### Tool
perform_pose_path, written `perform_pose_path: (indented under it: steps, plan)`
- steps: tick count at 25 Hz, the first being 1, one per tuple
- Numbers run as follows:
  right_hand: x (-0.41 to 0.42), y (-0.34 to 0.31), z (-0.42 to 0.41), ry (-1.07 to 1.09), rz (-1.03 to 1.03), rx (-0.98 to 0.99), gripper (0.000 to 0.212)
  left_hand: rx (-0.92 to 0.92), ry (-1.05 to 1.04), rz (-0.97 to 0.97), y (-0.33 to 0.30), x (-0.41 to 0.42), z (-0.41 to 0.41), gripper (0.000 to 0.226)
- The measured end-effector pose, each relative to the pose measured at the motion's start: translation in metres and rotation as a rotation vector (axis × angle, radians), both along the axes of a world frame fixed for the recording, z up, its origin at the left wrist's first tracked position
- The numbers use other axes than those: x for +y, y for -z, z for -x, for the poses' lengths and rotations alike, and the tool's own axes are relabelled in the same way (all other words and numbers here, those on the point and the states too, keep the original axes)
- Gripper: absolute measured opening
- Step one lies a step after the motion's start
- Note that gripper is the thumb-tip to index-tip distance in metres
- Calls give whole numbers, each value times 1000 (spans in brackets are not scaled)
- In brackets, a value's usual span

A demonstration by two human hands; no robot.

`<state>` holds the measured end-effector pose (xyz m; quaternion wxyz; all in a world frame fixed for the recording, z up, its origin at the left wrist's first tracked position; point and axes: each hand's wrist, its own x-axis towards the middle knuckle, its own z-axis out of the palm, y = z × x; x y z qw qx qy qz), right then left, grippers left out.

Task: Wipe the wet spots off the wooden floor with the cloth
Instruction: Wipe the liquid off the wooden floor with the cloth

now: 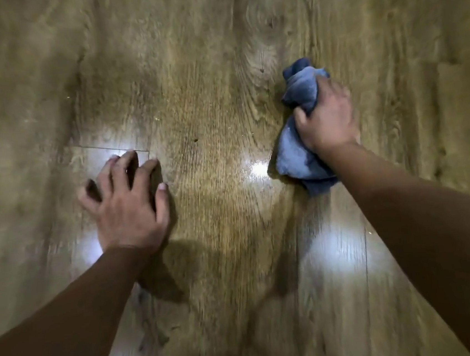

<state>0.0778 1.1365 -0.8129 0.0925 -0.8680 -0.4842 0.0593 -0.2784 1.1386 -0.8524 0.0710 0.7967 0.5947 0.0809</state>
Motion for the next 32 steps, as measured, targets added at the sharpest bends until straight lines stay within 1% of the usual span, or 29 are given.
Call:
perform_pose_path:
  steps: [2,4,7,10,12,14,17,19,22,25,26,30,32]
  plan:
    - [-1,5,4,1,-4,-12,61,-7,5,-3,2,1,3,46]
    - [-10,0,18,-46,-31,-2,64,-5,8,-27,5,0,5,46]
    - [-44,-10,65,-236,-9,39,70,-20,-8,-37,5,0,3,47]
    - [-103,-5,145,-411,85,14,78,-40,6,-48,5,0,2,46]
    - [-127,-2,179,-505,112,-1,79,-33,4,-51,4,-1,2,46]
    - [-127,0,175,-590,122,-23,79,-30,-8,-57,3,-2,1,45]
    - [-109,-1,147,-684,85,-16,79,-32,-4,-63,5,0,0,45]
    - [-84,1,132,-623,81,-5,79,-22,-6,-74,7,0,1,44]
    - [-26,4,120,-416,92,-19,76,-17,-10,-69,9,0,1,43]
    - [24,8,125,-123,-7,-24,69,3,-17,-41,9,-3,0,43]
    - [30,11,129,-75,-46,-22,68,9,-15,-28,8,-1,0,44]
    - [25,14,129,-100,-82,-17,70,55,-1,54,-1,-2,-1,46]
    - [24,13,128,-85,-86,-18,69,43,3,126,-8,-3,-4,46]
